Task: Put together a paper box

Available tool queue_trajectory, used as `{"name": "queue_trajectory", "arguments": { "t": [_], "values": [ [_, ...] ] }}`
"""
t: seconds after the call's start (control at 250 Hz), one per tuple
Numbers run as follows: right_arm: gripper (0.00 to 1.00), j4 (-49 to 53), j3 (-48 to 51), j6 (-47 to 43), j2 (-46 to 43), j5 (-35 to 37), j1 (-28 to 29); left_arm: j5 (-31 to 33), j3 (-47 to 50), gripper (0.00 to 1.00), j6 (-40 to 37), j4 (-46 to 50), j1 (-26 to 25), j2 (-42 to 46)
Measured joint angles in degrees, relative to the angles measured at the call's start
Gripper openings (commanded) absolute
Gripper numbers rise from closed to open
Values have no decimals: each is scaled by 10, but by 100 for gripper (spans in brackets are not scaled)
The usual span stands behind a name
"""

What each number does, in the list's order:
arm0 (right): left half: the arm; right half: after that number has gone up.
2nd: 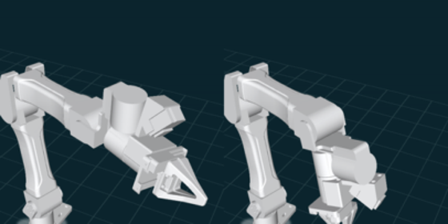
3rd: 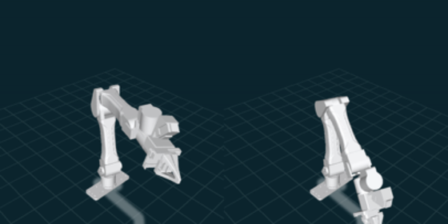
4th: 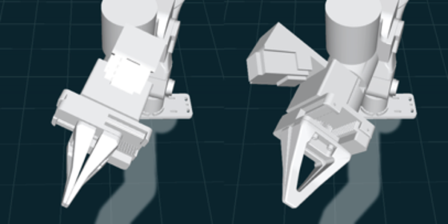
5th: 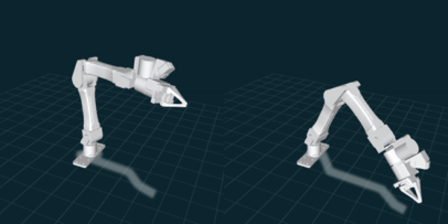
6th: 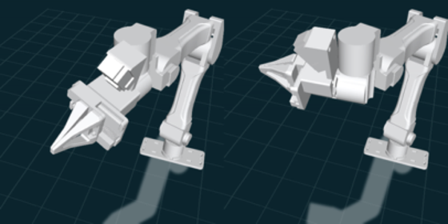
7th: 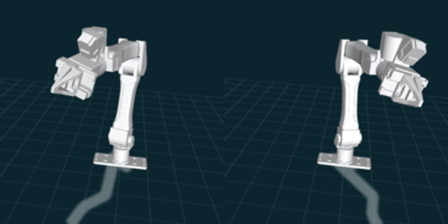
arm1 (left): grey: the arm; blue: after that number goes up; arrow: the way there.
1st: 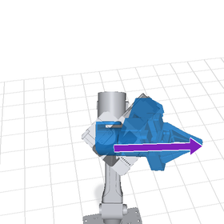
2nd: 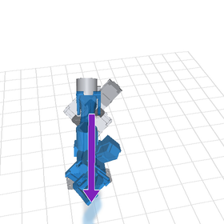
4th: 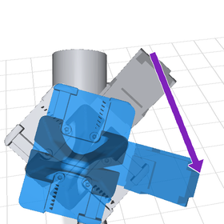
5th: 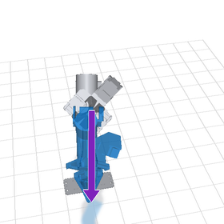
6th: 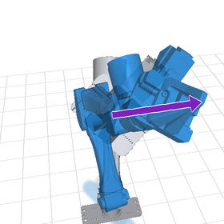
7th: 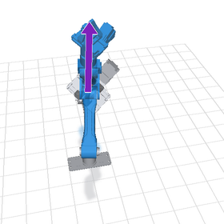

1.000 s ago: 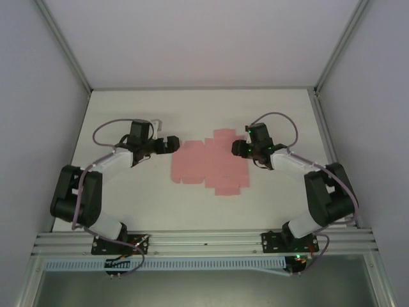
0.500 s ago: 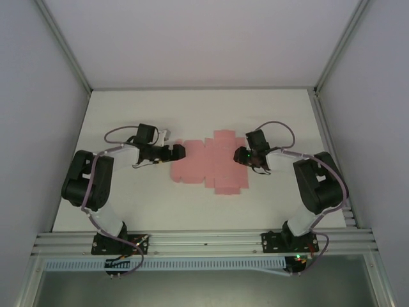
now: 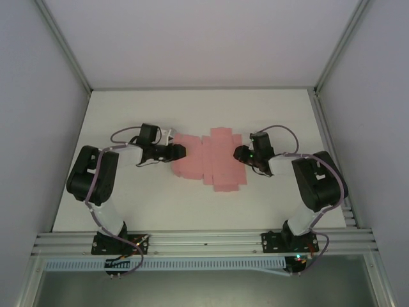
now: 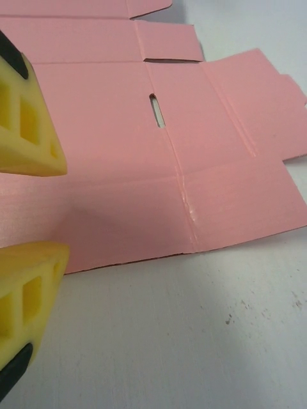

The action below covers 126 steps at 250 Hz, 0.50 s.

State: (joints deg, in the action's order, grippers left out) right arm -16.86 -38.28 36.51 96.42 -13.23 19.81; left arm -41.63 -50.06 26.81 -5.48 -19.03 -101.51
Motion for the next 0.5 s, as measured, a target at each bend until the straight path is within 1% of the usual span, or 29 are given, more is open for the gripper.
{"name": "queue_trajectory", "arguments": {
  "t": [0.028, 0.076, 0.148, 0.26, 0.295, 0.375, 0.503],
  "values": [
    [36, -5, 2, 1, 0, -4, -1, 0, 0, 17, -2, -1, 0, 0],
    [39, -10, 5, 1, -3, -10, -5, 0, -1, 0, -3, -1, 0, 0],
    [45, -8, 9, 0, -11, -23, -10, -2, -2, 0, -4, -2, 0, 4],
    [58, 20, 12, -15, -53, -46, -17, -9, -2, 0, -12, -6, -4, 27],
    [61, 33, 12, -23, -76, -48, -20, -10, -4, 0, -18, -8, -5, 37],
    [66, 63, 12, -42, -143, -46, -33, -13, -13, 0, -37, -14, -4, 63],
    [78, 96, 9, -74, -252, -43, -60, -36, -35, 0, -62, -33, -1, 110]
  ]
}}
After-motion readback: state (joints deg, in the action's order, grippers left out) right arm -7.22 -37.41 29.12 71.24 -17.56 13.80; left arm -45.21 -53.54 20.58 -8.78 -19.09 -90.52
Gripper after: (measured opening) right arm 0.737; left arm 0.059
